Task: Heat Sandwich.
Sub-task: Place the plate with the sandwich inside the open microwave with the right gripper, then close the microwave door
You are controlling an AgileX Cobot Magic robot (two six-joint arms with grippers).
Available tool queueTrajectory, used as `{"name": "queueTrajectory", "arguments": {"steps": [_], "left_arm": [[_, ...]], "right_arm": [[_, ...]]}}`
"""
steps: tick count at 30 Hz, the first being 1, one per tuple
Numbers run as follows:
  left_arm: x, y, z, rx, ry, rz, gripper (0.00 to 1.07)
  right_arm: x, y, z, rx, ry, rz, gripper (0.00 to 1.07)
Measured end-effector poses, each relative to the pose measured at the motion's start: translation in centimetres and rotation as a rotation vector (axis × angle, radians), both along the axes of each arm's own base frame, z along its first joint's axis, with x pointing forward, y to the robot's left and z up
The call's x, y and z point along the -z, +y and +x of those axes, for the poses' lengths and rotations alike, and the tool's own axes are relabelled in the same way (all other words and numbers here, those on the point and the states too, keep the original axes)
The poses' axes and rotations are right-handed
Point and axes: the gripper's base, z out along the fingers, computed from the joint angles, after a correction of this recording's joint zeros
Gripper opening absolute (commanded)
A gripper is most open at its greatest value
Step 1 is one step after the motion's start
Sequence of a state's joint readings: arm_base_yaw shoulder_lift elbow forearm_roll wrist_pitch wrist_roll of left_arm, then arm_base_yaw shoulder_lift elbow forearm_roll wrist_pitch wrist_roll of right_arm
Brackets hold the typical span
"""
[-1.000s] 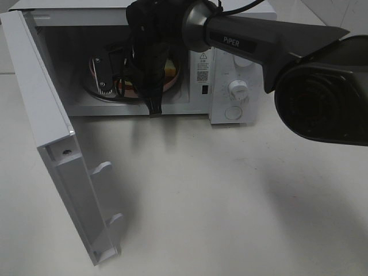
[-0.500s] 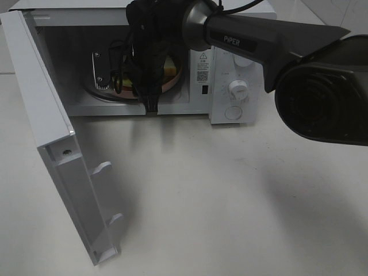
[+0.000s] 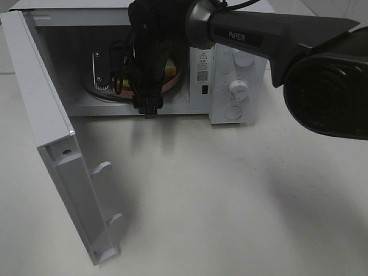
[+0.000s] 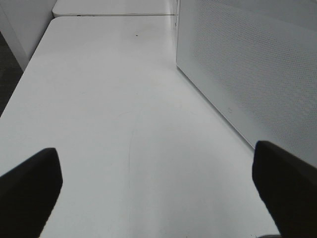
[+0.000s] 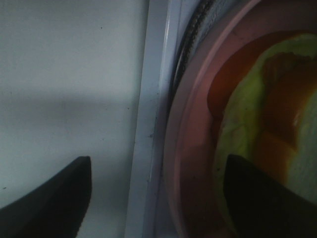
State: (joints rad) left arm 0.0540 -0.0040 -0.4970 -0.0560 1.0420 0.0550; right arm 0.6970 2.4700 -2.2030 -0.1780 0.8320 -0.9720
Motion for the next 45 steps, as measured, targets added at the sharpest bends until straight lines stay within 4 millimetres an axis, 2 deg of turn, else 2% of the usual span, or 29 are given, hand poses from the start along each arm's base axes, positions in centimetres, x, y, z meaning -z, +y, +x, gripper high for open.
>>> {"name": "queueTrajectory", "arguments": {"steps": [13,26,36,45], "left_arm": [[0.0,0.0,0.0,0.0,0.0,0.0,0.99],[0.0,0.0,0.0,0.0,0.0,0.0,0.99],[0.0,0.0,0.0,0.0,0.0,0.0,0.99],[0.0,0.0,0.0,0.0,0.0,0.0,0.99]], "right_arm": [[-1.1,-0.7,-1.0,0.002,-0.029,0.044,0.75],[-1.6,-2.1,-2.8,-0.012,-0.031,0.051,0.75],[-2.5,-4.1,-5.4,-0.027,-0.045,0.074,0.75],[-3.2,-7.2,-9.3,-0.043,-0.045,0.085,0.75]]}}
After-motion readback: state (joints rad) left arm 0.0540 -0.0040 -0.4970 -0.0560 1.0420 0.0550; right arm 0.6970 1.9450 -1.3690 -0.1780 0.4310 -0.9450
